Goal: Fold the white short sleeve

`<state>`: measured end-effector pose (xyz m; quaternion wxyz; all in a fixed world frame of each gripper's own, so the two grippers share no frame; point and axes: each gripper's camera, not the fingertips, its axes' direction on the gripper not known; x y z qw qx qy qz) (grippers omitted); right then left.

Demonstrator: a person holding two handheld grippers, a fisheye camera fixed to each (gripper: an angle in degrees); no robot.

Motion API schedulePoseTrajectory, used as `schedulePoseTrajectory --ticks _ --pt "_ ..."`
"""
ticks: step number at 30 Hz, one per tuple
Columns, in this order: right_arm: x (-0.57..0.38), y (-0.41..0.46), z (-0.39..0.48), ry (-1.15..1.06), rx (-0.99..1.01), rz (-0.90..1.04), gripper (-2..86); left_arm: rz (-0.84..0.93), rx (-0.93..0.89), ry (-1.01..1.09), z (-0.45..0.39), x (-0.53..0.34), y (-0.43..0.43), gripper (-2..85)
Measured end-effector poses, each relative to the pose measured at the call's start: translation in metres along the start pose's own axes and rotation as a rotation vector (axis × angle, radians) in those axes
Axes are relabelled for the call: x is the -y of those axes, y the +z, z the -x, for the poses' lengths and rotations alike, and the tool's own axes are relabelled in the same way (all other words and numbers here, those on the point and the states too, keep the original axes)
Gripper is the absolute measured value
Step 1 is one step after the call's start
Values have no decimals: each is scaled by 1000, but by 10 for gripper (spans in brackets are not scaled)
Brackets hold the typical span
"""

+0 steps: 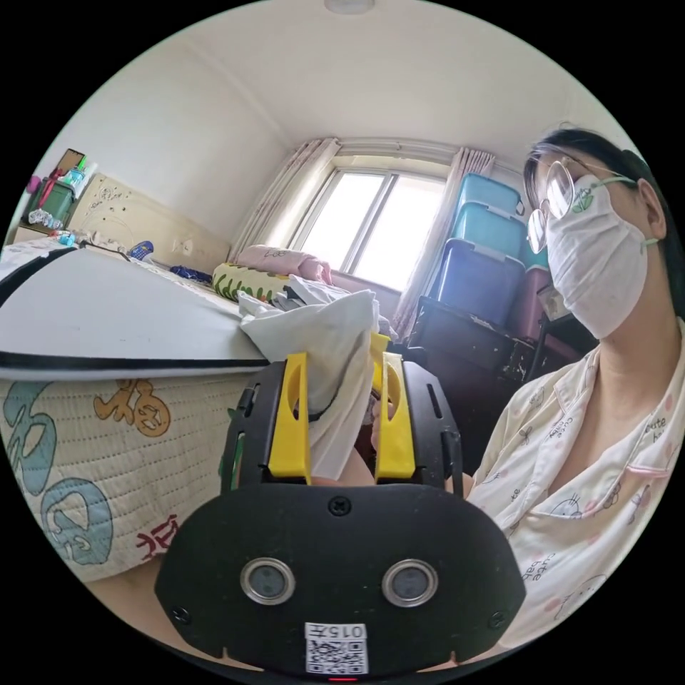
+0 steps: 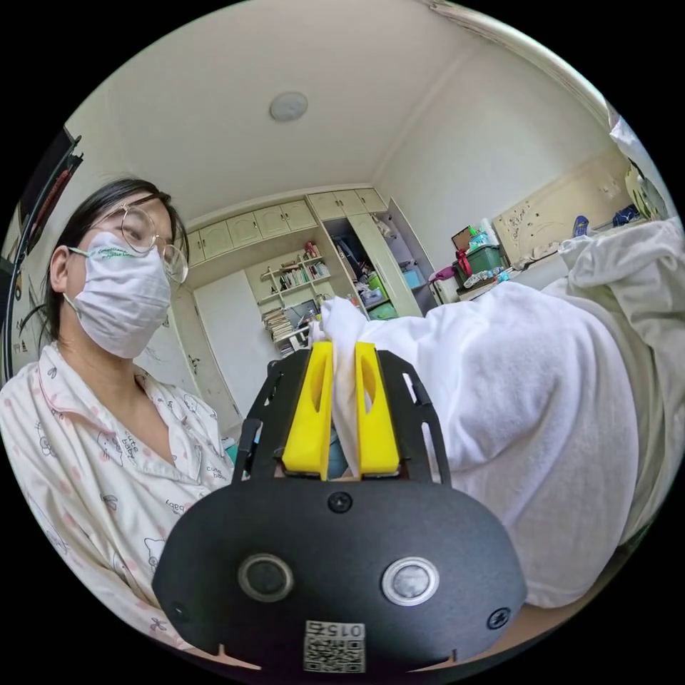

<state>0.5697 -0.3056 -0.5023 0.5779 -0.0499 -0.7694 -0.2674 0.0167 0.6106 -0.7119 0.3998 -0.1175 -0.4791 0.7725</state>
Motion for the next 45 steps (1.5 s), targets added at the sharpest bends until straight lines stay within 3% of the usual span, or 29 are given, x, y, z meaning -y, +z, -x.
schedulePoseTrajectory --ticks 11,15,20,23,26,29,31,33,36,41,45 --pt "-53 -32 6 -10 0 -71 29 -61 263 62 -64 12 -88 147" --pt "-72 9 17 -73 95 -16 22 2 152 290 -131 31 -92 165" --pt "-97 73 13 -110 325 54 21 194 72 373 -167 33 -44 189" --pt "-120 113 16 -184 336 120 25 121 32 404 -187 24 -51 155" --pt "-147 144 15 -277 242 158 38 120 93 423 -196 24 -69 59" --pt "-172 158 -5 -317 82 128 72 82 146 434 -198 25 -105 47" --pt "-186 166 -29 -300 -128 137 104 40 186 399 -193 27 -133 45" --pt "-210 189 -64 -272 -492 195 146 -34 221 350 -187 27 -174 47" --pt "-249 242 -106 -344 -745 319 168 -138 221 307 -181 25 -220 47" --pt "-318 356 -171 -485 -942 574 198 -211 199 272 -176 23 -256 47" --pt "-365 422 -212 -584 -1060 611 168 -199 215 273 -180 17 -262 48"
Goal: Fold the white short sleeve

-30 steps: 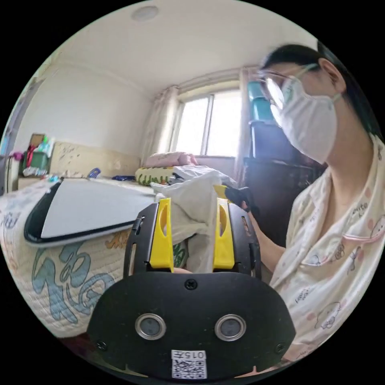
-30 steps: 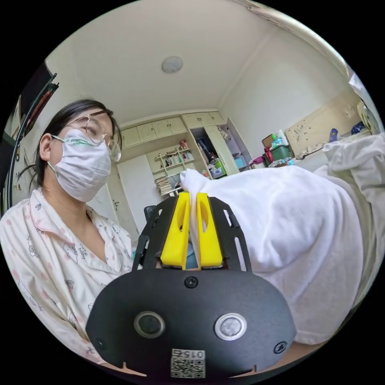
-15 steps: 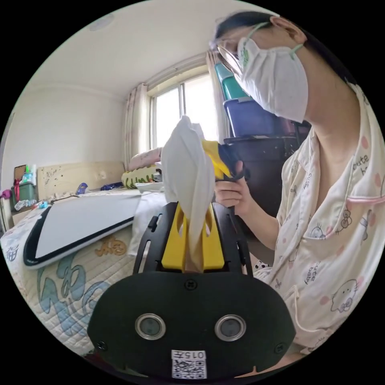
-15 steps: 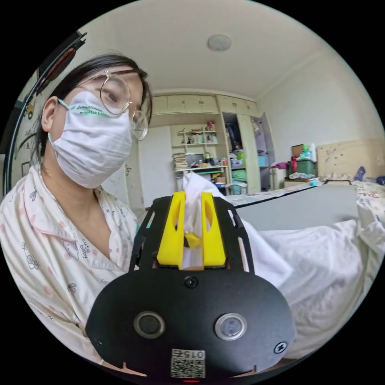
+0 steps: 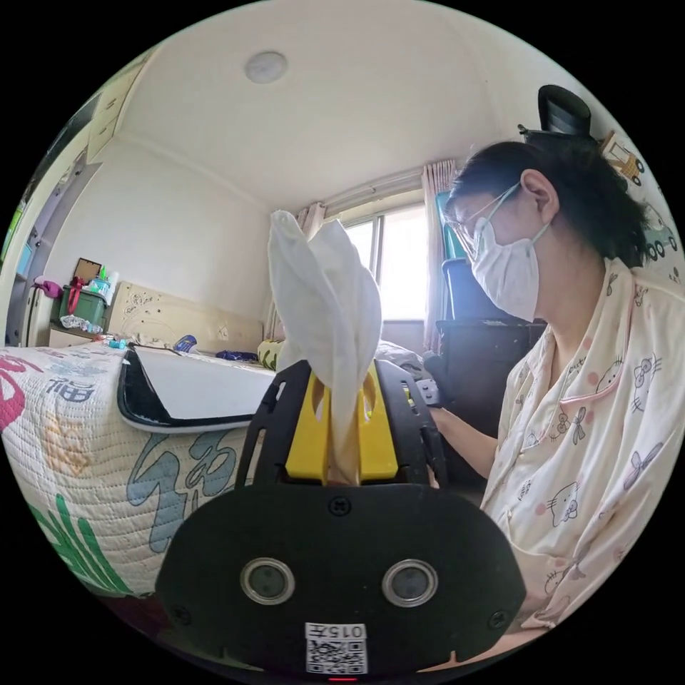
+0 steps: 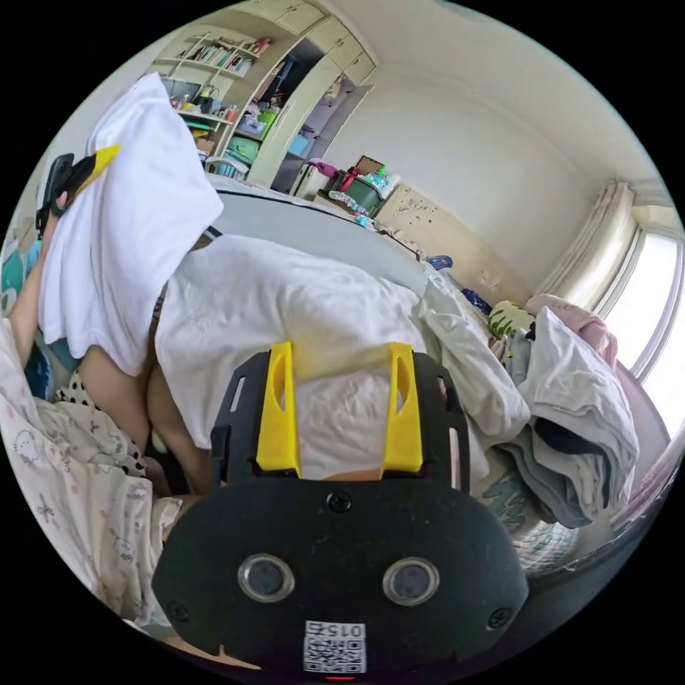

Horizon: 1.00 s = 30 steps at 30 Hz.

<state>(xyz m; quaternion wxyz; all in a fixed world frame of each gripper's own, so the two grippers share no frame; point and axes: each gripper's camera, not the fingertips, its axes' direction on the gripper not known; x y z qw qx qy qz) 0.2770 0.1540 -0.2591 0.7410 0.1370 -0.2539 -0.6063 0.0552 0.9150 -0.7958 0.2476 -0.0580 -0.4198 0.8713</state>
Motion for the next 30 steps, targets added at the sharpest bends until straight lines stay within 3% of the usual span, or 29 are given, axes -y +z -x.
schedulePoseTrajectory --ticks 8,13,19,23,25,27,30 --pt "8 77 31 -70 -78 15 59 4 -12 -5 -2 -4 0 49" --pt "21 84 -16 24 -5 -27 9 -3 -8 -11 -3 -8 1 49" --pt "94 59 -210 313 -228 -176 -1 2 -16 4 -6 -6 18 49" --pt "135 36 -395 622 -552 -216 4 8 -21 17 -14 -7 35 51" --pt "140 50 -445 681 -738 -149 10 12 -24 14 -15 -10 45 51" --pt "135 104 -486 635 -924 113 25 7 -29 8 -16 -14 59 50" --pt "110 174 -513 583 -879 474 65 9 -40 -2 -15 -17 72 51"
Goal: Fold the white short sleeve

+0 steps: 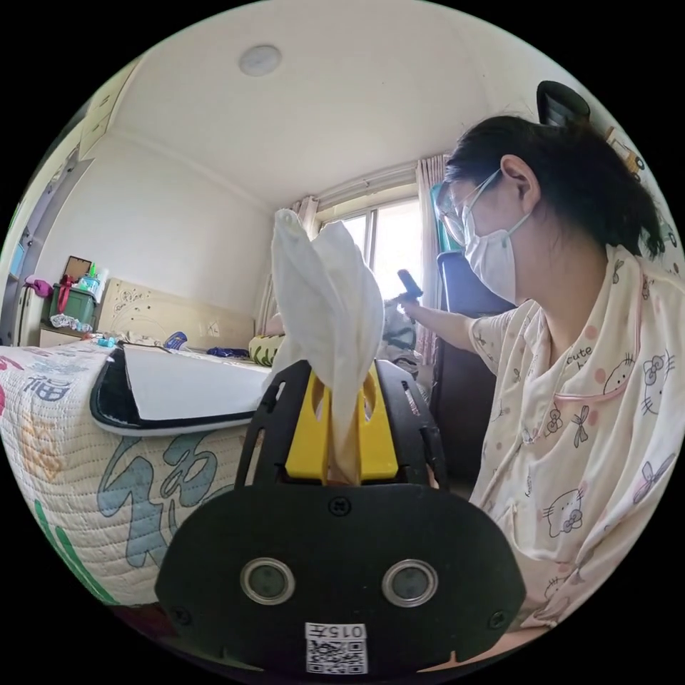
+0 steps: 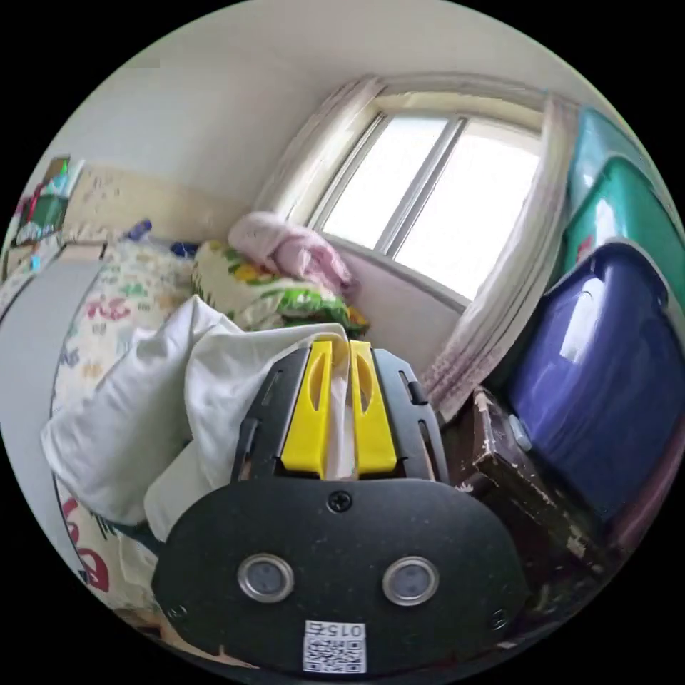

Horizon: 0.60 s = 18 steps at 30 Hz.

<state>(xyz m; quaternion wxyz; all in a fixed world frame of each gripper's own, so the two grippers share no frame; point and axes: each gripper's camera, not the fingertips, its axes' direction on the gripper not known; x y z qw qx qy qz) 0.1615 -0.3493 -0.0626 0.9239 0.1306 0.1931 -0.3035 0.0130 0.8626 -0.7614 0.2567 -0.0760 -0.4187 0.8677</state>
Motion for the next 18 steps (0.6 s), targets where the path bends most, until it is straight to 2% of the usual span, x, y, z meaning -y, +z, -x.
schedulePoseTrajectory --ticks 4,7,10,12,14,18 --pt "-44 -35 -8 -40 79 -179 64 39 7 -12 2 -1 14 52" --pt "-100 -108 -28 -83 240 -355 60 81 36 13 -3 -2 31 52" --pt "-190 -195 -30 -221 560 -541 55 122 76 31 -9 -2 61 52" --pt "-284 -246 -18 -309 796 -686 43 171 130 33 -17 -3 97 52" --pt "-351 -262 -13 -251 964 -772 8 214 173 28 -22 -10 125 52" --pt "-432 -263 -9 -146 1344 -743 27 283 190 -9 -29 -36 173 53"
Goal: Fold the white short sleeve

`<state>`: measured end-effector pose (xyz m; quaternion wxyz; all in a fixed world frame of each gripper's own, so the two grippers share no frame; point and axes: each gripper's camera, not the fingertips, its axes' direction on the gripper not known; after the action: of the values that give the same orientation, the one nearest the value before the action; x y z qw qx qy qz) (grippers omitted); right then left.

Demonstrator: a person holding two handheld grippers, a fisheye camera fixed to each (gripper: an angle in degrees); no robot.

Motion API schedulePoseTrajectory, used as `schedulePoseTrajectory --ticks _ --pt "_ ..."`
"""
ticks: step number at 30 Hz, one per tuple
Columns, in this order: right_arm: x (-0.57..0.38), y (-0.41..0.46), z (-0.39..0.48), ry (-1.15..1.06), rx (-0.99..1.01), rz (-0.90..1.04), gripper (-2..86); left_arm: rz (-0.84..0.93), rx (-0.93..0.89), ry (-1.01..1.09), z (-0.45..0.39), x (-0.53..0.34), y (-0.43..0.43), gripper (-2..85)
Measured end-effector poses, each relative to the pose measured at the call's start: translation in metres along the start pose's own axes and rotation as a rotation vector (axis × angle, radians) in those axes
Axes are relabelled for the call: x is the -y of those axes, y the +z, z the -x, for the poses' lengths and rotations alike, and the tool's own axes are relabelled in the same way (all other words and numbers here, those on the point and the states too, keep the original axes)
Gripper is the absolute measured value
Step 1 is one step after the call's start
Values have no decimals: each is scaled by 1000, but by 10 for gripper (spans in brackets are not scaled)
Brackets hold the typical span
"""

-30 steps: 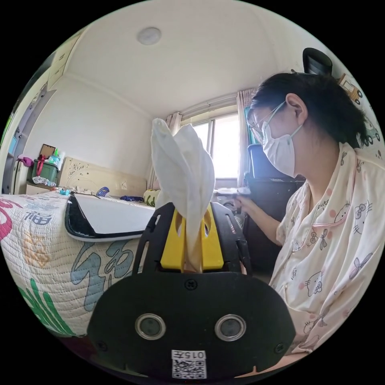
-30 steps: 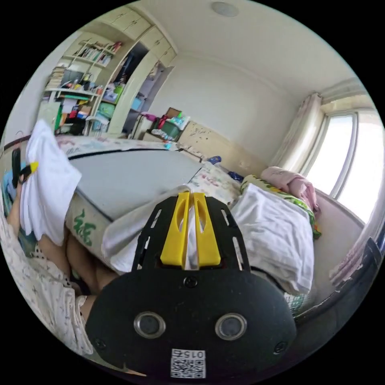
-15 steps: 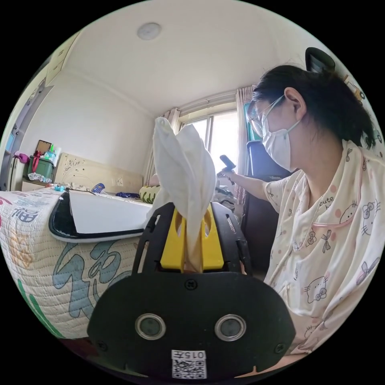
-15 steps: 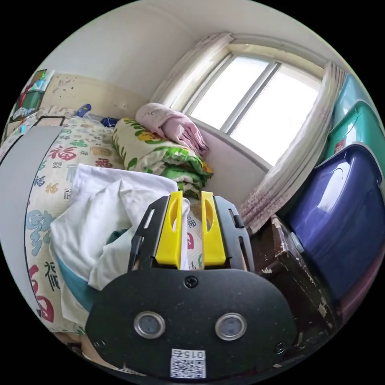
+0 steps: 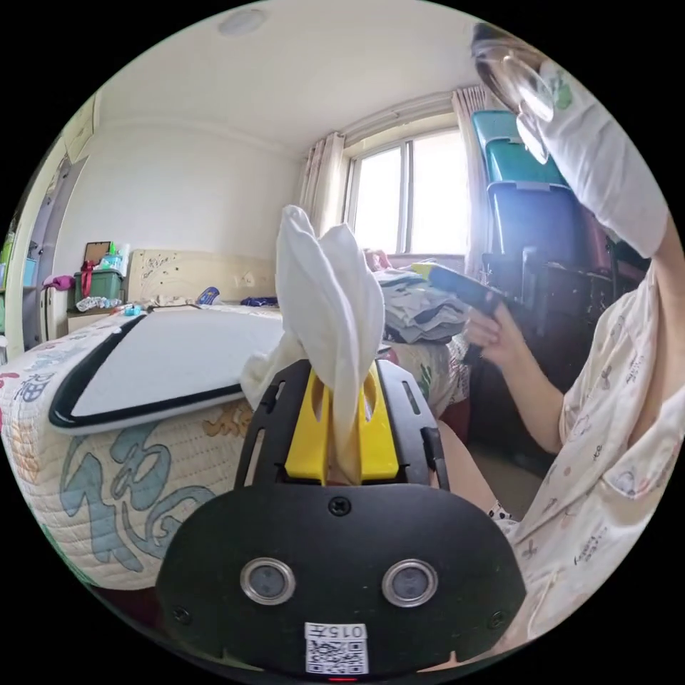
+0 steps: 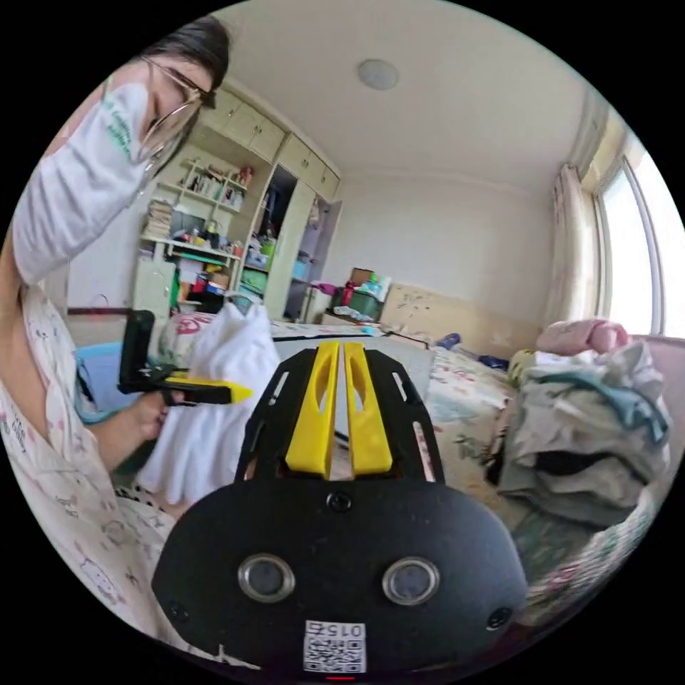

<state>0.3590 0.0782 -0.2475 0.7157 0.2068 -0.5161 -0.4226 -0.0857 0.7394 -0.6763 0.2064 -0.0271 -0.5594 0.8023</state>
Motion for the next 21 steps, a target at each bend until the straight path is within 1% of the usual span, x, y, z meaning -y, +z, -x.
schedulePoseTrajectory --ticks 1,2,3,5,6,7,8,9,11,13,14,16,18,21 --pt "-4 -4 0 36 33 -13 37 9 -4 -5 -1 -3 5 53" --pt "-8 -11 -7 137 118 -20 52 25 -7 -9 -3 -7 13 54" --pt "-8 -17 -18 240 247 -11 64 36 -1 -4 -6 -12 18 54" --pt "-5 -24 -26 282 418 23 98 46 18 19 -10 -19 22 55" --pt "0 -31 -18 240 408 54 135 54 30 34 -13 -24 25 55" --pt "3 -36 -12 214 372 68 154 59 34 42 -14 -27 27 55" --pt "10 -46 1 155 306 85 158 75 37 63 -17 -32 32 56" --pt "18 -58 9 123 292 74 156 97 38 90 -20 -38 38 57" --pt "27 -72 11 153 320 51 132 129 34 123 -24 -48 48 59" --pt "30 -74 10 179 307 75 76 140 0 122 -23 -61 55 66" --pt "30 -74 11 170 280 110 28 135 -49 104 -18 -68 56 73" --pt "30 -79 14 168 265 134 20 121 -154 66 -7 -78 52 99" --pt "33 -91 14 186 313 110 16 103 -270 -6 14 -90 45 138" --pt "44 -103 12 207 320 95 12 85 -379 -125 44 -107 37 164"
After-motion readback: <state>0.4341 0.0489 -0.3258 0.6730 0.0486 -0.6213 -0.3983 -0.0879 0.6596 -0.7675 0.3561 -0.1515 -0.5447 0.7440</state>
